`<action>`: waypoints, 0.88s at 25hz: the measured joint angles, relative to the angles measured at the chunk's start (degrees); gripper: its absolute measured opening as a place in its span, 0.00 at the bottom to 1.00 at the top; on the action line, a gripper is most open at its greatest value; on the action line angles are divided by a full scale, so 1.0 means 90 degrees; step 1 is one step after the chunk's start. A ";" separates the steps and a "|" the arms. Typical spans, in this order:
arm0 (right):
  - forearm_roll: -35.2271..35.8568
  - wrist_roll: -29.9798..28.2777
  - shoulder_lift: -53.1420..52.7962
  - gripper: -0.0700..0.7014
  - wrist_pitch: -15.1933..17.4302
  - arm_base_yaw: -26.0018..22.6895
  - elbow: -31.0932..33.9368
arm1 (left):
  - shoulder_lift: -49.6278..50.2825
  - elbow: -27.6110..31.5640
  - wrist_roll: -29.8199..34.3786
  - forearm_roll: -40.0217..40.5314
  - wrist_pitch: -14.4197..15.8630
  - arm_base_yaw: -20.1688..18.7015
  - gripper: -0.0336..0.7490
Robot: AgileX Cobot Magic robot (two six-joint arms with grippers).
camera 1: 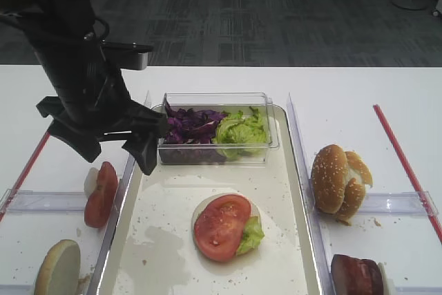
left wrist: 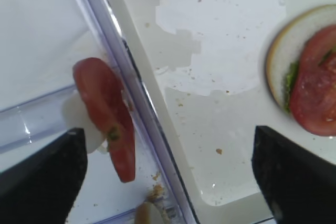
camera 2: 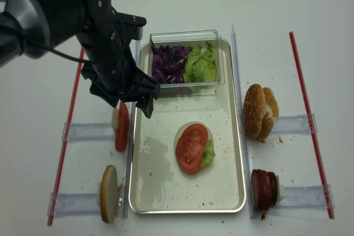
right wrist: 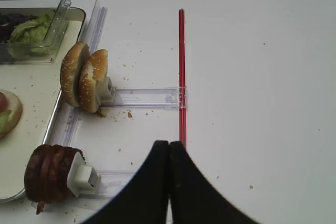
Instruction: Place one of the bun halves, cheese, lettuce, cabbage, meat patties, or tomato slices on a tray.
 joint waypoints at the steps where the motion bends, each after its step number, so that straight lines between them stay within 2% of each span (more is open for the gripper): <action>1: 0.0000 0.0000 0.0000 0.14 0.0000 0.0000 0.0000 | 0.0000 0.0000 -0.0028 0.0000 0.0000 0.0070 0.79; 9: 0.0000 0.0000 0.0000 0.14 0.0000 0.0000 0.0000 | -0.0056 0.0000 -0.0121 0.0091 0.0160 0.1419 0.79; 14: 0.0000 0.0000 0.0000 0.14 0.0000 0.0000 0.0000 | -0.0148 0.0000 -0.0121 0.0605 0.0262 0.2171 0.79; 18: 0.0000 0.0000 0.0000 0.14 0.0000 0.0000 0.0000 | -0.0181 -0.0005 -0.0133 0.0836 0.0347 0.2579 0.79; 22: 0.0000 0.0000 0.0000 0.14 0.0000 0.0000 0.0000 | -0.0181 -0.0005 -0.0133 0.0968 0.0372 0.2740 0.79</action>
